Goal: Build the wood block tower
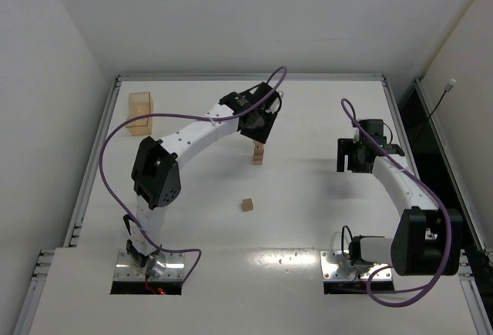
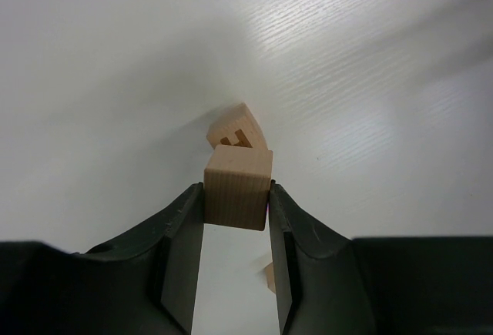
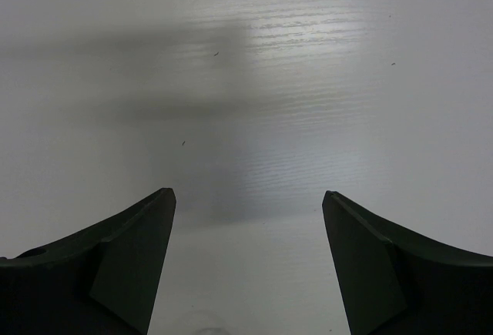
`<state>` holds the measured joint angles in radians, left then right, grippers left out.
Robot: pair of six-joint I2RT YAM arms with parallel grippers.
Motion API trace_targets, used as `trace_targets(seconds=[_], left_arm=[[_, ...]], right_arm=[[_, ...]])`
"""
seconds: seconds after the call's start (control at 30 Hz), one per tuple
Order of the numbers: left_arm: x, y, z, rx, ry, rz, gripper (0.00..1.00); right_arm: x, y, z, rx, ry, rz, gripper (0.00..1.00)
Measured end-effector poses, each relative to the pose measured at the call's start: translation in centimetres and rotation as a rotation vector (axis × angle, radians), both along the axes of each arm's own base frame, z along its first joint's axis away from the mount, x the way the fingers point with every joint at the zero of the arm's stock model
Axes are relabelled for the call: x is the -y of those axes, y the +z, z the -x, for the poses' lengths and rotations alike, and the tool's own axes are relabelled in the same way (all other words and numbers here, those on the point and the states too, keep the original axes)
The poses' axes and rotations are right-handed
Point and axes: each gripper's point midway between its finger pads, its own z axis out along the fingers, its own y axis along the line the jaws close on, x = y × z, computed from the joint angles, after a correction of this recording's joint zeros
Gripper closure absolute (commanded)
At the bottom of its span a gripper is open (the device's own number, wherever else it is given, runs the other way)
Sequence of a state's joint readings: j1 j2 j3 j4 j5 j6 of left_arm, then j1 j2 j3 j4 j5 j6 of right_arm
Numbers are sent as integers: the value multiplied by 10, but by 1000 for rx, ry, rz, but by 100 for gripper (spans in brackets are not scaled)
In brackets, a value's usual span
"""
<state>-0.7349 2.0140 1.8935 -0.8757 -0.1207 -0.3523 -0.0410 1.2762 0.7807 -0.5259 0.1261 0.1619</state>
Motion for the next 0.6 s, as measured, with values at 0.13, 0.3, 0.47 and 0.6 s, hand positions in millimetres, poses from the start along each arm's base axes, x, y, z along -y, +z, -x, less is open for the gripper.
trace_targets(seconds=[0.13,0.3,0.47,0.6], left_arm=[[0,0,-2,4,1,-7,100],[0,-5,-3,-2,-3,-21,100],[-1,-11,-3,-10,-11,-35,100],[-1,-13,-4,-12,-16,-41,100]], right_arm=[[0,0,0,0,-1,-1,26],[1,0,0,0,-5,-3,26],[2,0,0,0,-8,-3,26],[1,0,0,1,-6,-7,26]])
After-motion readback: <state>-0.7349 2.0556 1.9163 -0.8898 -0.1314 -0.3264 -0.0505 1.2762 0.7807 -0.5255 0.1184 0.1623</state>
